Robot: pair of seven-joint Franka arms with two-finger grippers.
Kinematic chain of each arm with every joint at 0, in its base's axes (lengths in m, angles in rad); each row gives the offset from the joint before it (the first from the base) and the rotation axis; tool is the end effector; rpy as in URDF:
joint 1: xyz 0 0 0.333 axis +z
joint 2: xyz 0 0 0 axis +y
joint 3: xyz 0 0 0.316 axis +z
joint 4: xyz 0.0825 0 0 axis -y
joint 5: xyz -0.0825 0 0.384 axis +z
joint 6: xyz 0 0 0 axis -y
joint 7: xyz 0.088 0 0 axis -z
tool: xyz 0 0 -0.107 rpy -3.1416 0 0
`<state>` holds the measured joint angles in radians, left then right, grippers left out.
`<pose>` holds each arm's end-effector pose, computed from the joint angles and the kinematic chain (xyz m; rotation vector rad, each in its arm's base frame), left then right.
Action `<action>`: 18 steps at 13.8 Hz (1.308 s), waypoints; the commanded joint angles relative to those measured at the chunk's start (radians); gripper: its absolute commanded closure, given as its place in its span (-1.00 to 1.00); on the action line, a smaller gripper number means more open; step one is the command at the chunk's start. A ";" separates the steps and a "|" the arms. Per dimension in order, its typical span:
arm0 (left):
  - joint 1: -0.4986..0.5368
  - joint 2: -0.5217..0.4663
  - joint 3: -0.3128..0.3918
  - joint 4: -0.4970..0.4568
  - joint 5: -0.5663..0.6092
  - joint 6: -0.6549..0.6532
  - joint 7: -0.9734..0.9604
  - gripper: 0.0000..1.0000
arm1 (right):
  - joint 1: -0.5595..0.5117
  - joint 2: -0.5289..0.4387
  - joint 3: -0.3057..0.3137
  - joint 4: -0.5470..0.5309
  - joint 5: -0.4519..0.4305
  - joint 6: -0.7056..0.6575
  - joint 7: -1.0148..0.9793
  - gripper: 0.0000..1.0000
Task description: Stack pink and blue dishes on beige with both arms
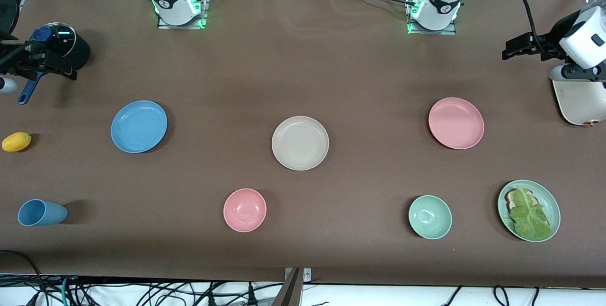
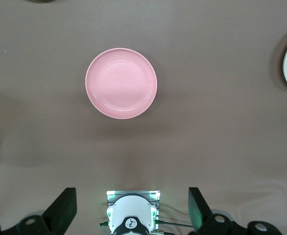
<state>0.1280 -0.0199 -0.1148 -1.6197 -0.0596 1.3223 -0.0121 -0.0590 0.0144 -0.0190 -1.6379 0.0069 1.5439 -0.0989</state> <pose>0.5178 -0.0012 0.5950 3.0546 0.0291 -0.4267 0.5508 -0.0422 0.5829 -3.1208 -0.0323 0.1677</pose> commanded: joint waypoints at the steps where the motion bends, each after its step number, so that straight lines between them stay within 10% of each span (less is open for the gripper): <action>1: 0.005 0.003 0.000 0.011 -0.005 0.003 0.012 -1.00 | 0.002 -0.011 -0.002 -0.007 0.010 0.007 0.002 -1.00; 18: 0.005 0.014 0.001 0.024 -0.006 0.003 0.012 -1.00 | 0.002 -0.011 -0.001 -0.007 0.008 -0.013 -0.001 -1.00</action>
<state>0.1290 -0.0157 -0.1148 -1.6171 -0.0596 1.3299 -0.0121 -0.0587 0.0145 -0.0184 -1.6379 0.0068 1.5411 -0.0989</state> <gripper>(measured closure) 0.000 0.000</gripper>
